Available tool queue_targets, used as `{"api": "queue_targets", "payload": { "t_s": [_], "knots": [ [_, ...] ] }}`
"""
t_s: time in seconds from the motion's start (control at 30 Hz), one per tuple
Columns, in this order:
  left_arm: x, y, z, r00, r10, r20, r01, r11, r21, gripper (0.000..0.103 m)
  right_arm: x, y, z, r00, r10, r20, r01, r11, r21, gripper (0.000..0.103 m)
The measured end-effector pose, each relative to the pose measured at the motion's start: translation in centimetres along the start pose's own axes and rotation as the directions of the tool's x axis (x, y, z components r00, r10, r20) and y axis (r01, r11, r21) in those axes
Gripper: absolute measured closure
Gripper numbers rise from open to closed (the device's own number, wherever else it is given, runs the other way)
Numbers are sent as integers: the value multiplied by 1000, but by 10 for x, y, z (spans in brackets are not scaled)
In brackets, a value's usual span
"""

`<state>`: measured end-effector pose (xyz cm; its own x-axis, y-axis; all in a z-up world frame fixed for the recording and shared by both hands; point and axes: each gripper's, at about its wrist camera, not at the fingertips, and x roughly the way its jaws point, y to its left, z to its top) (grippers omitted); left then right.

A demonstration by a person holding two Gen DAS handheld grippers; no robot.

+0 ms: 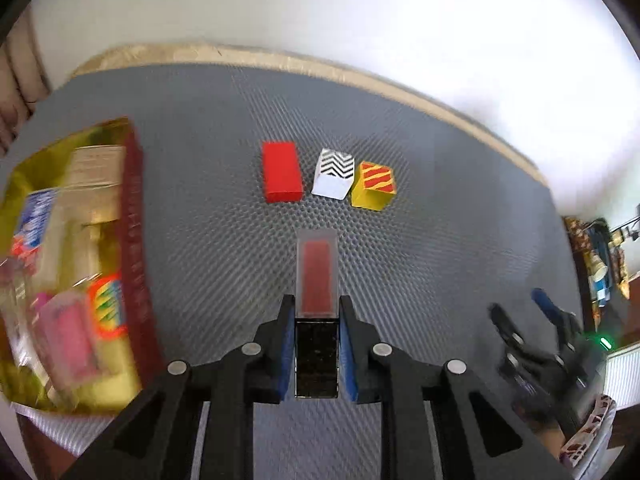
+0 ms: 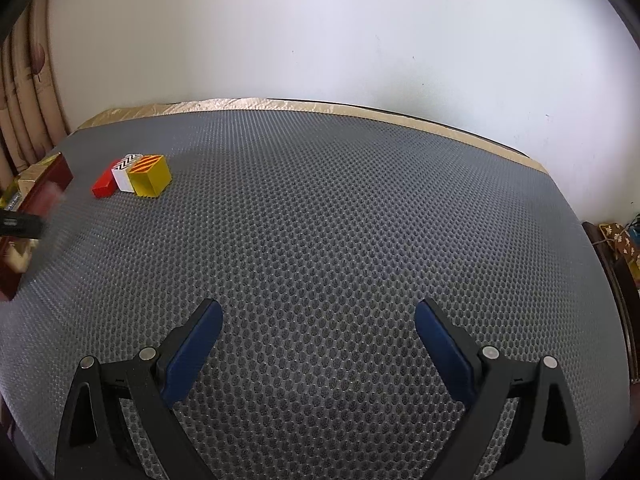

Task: Organize rigid objects
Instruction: 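Grasp the red gold-capped tube with the left tool, then carry the tube over the tin with the left tool while the right grasps the striped cube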

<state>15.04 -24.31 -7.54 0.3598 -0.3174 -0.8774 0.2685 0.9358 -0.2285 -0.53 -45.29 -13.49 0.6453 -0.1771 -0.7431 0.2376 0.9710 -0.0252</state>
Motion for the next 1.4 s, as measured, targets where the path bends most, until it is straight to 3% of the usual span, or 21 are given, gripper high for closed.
{"api": "queue_targets", "payload": {
  "t_s": [0.13, 0.27, 0.33, 0.47, 0.67, 0.87, 0.97, 1.03, 1.1, 1.13, 1.2, 1.27, 1.4],
  "knots": [
    [-49, 26, -22, 998, 2, 68, 2, 999, -53, 83, 0, 3, 0, 1000, 17, 7, -17, 1000, -12, 7],
    [-93, 62, -54, 992, 52, 117, -38, 992, -117, 83, -9, 19, 9, 981, 188, 45, -184, 979, -87, 12],
    [-103, 78, -54, 991, 64, 121, -45, 987, -153, 83, -7, 38, 25, 953, 302, 28, -293, 940, -172, 14],
    [-112, 108, -56, 991, 68, 117, -42, 977, -211, 83, 4, 72, 58, 911, 413, -7, -388, 850, -356, 14],
    [-119, 126, -57, 990, 74, 116, -44, 968, -246, 83, 43, 124, 101, 908, 384, -171, -405, 690, -600, 22],
    [-118, 134, -54, 994, 59, 94, -32, 961, -273, 83, 70, 148, 123, 911, 334, -242, -401, 578, -711, 27],
    [-121, 135, -51, 993, 70, 93, -43, 962, -268, 83, 79, 154, 128, 898, 331, -290, -431, 525, -734, 27],
    [-121, 136, -49, 993, 75, 91, -48, 961, -273, 83, 85, 161, 129, 889, 322, -325, -450, 488, -748, 33],
    [-121, 138, -48, 994, 73, 85, -46, 959, -278, 83, 91, 165, 130, 884, 304, -355, -464, 476, -747, 67],
    [-119, 139, -48, 994, 70, 82, -45, 958, -282, 83, 93, 165, 130, 877, 301, -374, -478, 475, -739, 74],
    [-117, 140, -48, 995, 72, 69, -50, 957, -286, 83, 101, 166, 129, 884, 266, -384, -467, 493, -734, 75],
    [-116, 141, -49, 996, 68, 63, -47, 956, -290, 83, 101, 162, 130, 868, 285, -407, -496, 517, -697, 75],
    [-123, 144, -53, 994, 78, 80, -51, 953, -297, 83, 79, 141, 122, 863, 332, -382, -505, 603, -617, 76]
  ]
}}
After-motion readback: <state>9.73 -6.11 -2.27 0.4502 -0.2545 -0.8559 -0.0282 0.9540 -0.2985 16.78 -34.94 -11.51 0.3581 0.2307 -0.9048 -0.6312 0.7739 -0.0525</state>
